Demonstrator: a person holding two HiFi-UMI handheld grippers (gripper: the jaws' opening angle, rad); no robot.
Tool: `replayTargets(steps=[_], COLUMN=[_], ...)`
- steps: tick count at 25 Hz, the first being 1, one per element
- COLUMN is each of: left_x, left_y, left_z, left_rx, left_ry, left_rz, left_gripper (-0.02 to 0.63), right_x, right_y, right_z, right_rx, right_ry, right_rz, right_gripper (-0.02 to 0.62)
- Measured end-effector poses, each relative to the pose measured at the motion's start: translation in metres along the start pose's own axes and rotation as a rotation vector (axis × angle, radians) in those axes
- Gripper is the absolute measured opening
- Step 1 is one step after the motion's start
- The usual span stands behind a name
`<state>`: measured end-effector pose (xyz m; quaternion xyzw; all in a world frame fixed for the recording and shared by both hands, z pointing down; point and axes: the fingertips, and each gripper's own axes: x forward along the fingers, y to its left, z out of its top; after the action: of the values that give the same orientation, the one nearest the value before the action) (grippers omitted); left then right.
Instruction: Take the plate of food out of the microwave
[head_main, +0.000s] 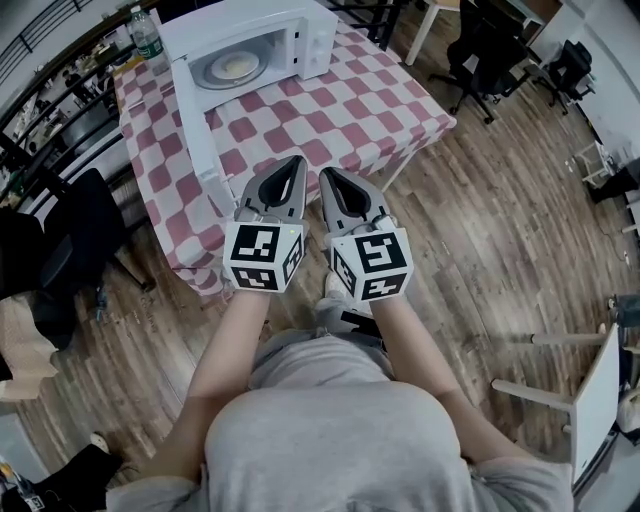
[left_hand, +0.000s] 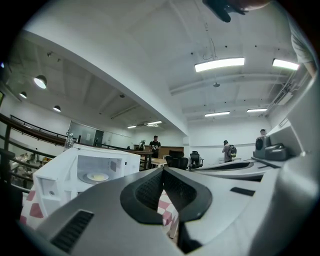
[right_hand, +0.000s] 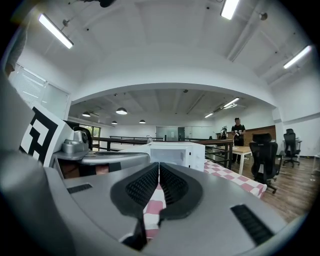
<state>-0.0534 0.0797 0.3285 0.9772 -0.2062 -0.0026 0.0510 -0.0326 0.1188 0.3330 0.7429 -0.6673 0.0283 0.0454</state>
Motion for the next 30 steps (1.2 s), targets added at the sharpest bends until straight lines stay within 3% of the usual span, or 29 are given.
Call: replayTargets(steps=[21, 30], left_x=[0.102, 0.132], left_y=[0.039, 0.062], left_z=[0.0, -0.004], left_rx=[0.024, -0.044], left_ry=[0.011, -0.006], left_rz=[0.197, 0.336], left_gripper=[0.002, 0.002], right_x=[0.093, 0.126], right_y=[-0.078, -0.106], right_z=[0.004, -0.003], right_rx=[0.02, 0.02], right_ry=[-0.01, 0.033], right_rz=[0.173, 0.294], right_gripper=[0.028, 0.028])
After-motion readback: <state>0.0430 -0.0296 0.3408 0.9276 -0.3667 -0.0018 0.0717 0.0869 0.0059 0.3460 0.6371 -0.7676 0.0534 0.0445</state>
